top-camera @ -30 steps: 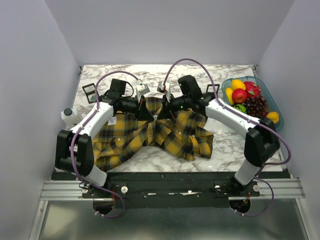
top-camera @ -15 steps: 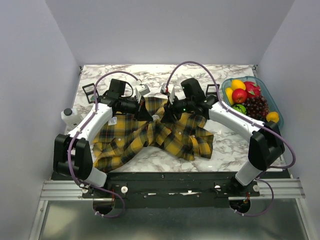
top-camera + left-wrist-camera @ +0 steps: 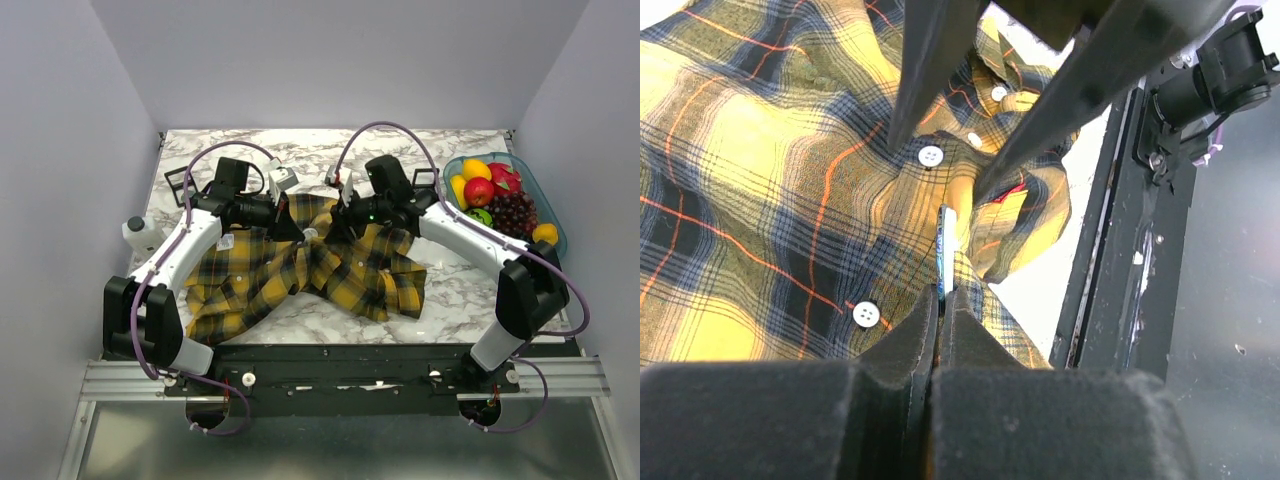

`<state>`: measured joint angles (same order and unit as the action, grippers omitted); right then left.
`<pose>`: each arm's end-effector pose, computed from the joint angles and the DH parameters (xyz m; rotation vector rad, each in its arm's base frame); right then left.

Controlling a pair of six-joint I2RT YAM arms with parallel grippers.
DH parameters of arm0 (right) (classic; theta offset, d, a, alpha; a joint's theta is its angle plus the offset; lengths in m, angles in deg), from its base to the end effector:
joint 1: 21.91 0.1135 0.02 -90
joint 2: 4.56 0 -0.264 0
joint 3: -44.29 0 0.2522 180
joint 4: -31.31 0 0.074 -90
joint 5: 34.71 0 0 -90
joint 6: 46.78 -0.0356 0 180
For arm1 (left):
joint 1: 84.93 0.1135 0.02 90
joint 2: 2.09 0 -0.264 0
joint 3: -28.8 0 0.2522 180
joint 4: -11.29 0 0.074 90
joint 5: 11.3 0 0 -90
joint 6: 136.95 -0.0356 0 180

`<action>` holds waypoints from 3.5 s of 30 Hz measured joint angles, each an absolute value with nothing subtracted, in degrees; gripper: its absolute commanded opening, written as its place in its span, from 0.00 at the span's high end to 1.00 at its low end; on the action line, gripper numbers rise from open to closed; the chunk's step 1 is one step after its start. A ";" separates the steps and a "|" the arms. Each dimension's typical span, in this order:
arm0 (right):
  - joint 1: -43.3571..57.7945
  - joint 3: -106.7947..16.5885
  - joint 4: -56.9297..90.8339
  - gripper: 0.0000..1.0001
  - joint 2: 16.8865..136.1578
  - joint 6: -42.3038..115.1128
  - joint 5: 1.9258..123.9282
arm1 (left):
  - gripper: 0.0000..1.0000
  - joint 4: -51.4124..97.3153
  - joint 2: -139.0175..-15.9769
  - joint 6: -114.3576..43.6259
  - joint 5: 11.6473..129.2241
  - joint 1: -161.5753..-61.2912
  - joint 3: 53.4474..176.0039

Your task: Remove the brooch from the garment

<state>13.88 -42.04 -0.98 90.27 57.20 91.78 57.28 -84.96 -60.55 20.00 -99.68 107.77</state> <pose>0.2872 0.2332 0.2722 -1.2569 1.9012 0.9247 0.2809 -0.1054 0.2876 0.9676 2.0037 -1.2336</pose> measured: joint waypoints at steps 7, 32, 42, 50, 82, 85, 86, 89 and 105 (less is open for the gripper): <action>12.02 -45.26 0.03 0.45 90.25 53.81 98.25 | 1.00 55.73 -84.96 -58.85 18.40 -99.63 107.00; 11.83 -49.15 0.03 0.65 96.82 45.55 108.96 | 1.00 52.50 -86.78 -56.22 13.88 -99.63 106.85; 11.70 -49.24 0.60 0.65 98.68 41.20 110.68 | 1.00 56.32 -87.80 -60.88 13.73 -100.27 109.69; 11.17 -51.88 -1.35 0.48 101.87 41.37 115.49 | 1.00 59.40 -87.82 -65.64 15.89 -100.79 110.72; 7.76 -33.74 -12.54 0.39 74.99 72.93 91.78 | 1.00 54.40 -79.74 -98.98 57.44 -113.60 102.65; 7.26 -31.79 -10.51 0.39 72.54 73.28 90.75 | 1.00 52.63 -80.35 -106.41 62.27 -114.74 100.09; 7.11 -31.20 -9.96 0.39 71.84 73.31 90.53 | 1.00 52.15 -80.46 -108.66 63.65 -114.80 99.61; 6.69 -28.49 -7.60 0.38 69.63 73.31 90.22 | 1.00 50.92 -80.74 -114.78 67.21 -114.80 98.81; 0.99 -25.06 -0.17 0.44 65.90 65.31 89.83 | 1.00 66.24 -94.88 -86.43 50.67 -101.05 139.15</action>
<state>0.99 -25.06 -0.17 65.90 65.31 89.83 66.24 -94.88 -86.43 50.67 -101.05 139.15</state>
